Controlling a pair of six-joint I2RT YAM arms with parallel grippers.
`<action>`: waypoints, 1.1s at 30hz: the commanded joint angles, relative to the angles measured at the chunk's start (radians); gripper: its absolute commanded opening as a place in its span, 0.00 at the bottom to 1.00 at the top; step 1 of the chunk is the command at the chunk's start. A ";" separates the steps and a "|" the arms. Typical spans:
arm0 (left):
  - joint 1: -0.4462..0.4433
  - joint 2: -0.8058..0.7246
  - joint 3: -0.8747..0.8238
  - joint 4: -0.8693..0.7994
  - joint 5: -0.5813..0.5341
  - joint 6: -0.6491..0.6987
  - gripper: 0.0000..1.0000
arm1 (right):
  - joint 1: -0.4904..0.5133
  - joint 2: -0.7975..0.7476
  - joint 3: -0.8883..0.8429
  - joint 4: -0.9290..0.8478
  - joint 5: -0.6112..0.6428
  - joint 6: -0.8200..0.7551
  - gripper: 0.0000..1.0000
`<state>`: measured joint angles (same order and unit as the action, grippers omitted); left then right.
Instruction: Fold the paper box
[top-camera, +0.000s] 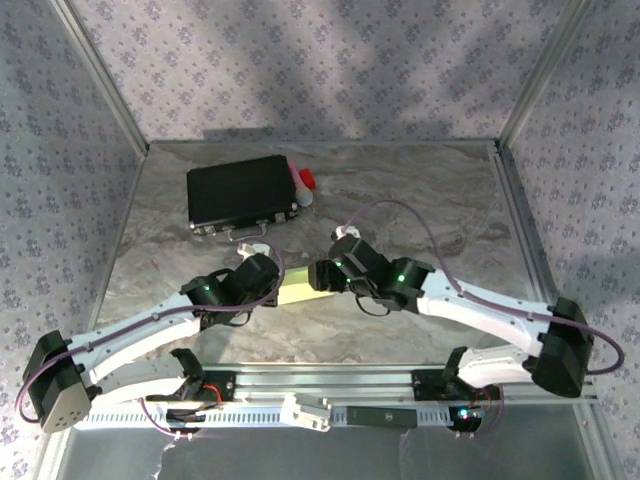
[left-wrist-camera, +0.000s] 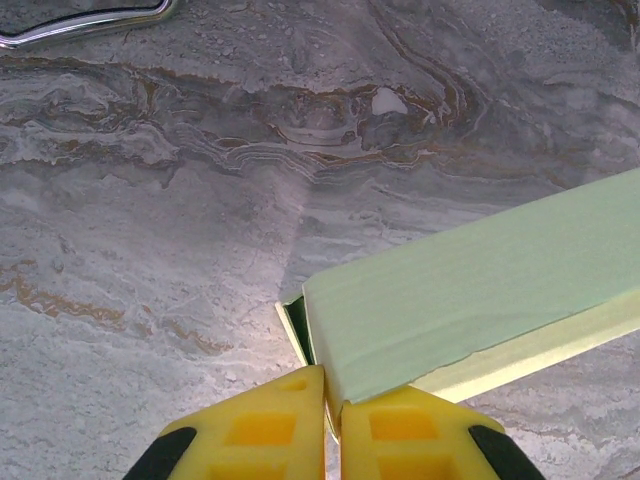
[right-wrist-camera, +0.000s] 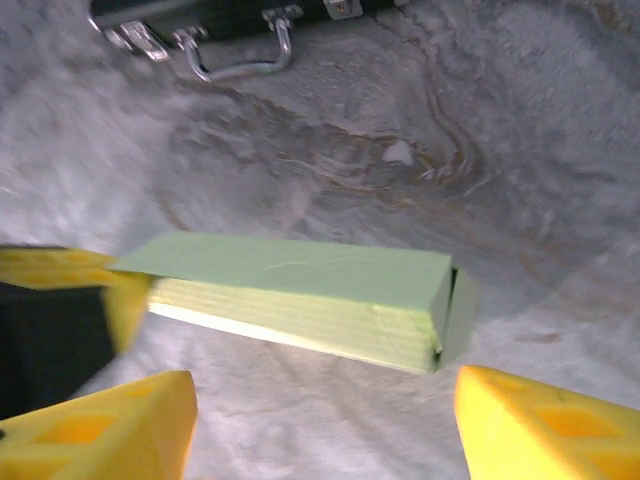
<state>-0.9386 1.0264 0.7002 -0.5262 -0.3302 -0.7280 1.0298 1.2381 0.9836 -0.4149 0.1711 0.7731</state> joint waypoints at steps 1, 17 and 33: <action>-0.010 0.002 -0.012 -0.018 -0.010 -0.021 0.10 | -0.038 -0.080 -0.058 0.017 -0.051 0.221 0.75; -0.020 0.045 0.010 -0.006 -0.012 -0.020 0.10 | -0.181 -0.189 -0.443 0.579 -0.239 0.941 0.82; -0.026 0.050 0.035 -0.015 -0.004 -0.021 0.12 | -0.221 -0.037 -0.506 0.730 -0.286 1.026 0.61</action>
<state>-0.9531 1.0695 0.7113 -0.5072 -0.3481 -0.7357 0.8223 1.1809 0.4965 0.2768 -0.1097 1.7824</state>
